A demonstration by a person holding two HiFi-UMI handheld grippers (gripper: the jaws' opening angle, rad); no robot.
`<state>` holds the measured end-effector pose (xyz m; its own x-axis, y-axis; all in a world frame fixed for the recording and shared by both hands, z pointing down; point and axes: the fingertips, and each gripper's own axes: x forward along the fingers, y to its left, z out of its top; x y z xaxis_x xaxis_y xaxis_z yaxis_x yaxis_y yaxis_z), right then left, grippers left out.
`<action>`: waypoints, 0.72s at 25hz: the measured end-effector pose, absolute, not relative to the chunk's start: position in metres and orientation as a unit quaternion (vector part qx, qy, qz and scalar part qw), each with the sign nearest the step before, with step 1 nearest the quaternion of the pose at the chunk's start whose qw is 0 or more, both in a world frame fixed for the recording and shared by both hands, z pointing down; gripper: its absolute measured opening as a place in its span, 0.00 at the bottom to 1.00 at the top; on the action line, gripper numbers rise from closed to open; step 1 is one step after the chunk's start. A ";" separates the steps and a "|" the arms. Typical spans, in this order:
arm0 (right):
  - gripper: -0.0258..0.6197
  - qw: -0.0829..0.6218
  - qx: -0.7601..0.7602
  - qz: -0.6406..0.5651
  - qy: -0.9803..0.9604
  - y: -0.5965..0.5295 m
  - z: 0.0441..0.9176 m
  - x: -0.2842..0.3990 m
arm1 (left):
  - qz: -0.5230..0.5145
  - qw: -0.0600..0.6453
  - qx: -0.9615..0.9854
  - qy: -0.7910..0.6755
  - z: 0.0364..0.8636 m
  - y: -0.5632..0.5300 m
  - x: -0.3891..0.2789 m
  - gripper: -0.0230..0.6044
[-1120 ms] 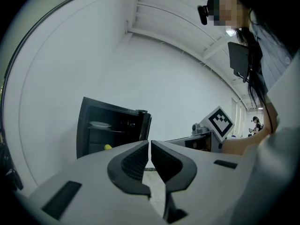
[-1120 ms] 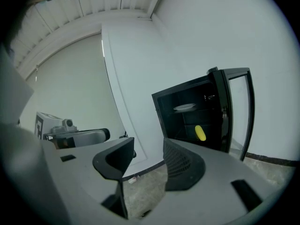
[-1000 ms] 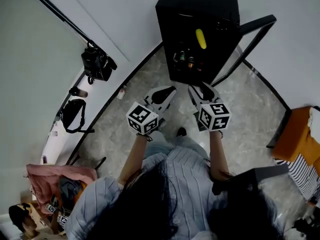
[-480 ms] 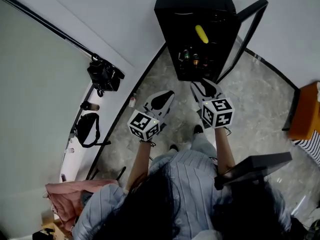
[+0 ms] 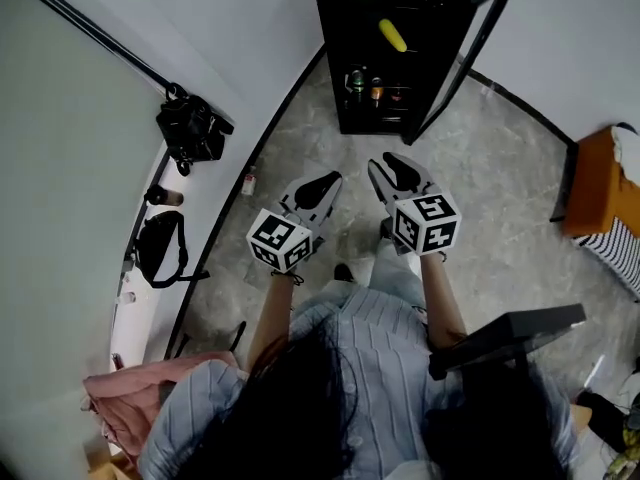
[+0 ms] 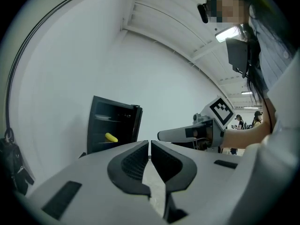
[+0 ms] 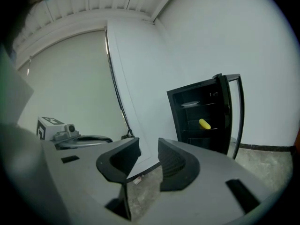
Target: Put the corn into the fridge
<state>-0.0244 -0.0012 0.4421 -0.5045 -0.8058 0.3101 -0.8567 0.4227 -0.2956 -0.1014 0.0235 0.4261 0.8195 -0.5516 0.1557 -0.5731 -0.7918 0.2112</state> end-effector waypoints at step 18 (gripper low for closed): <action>0.17 0.046 0.520 0.192 -0.831 0.131 0.431 -0.046 | 0.013 0.094 0.967 -0.235 0.412 0.119 -0.102 0.05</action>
<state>-0.0457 0.1314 0.4311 -0.4561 -0.8464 0.2750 -0.8814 0.3867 -0.2713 -0.1025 0.1187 0.4118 0.8890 -0.4526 0.0698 -0.4576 -0.8715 0.1761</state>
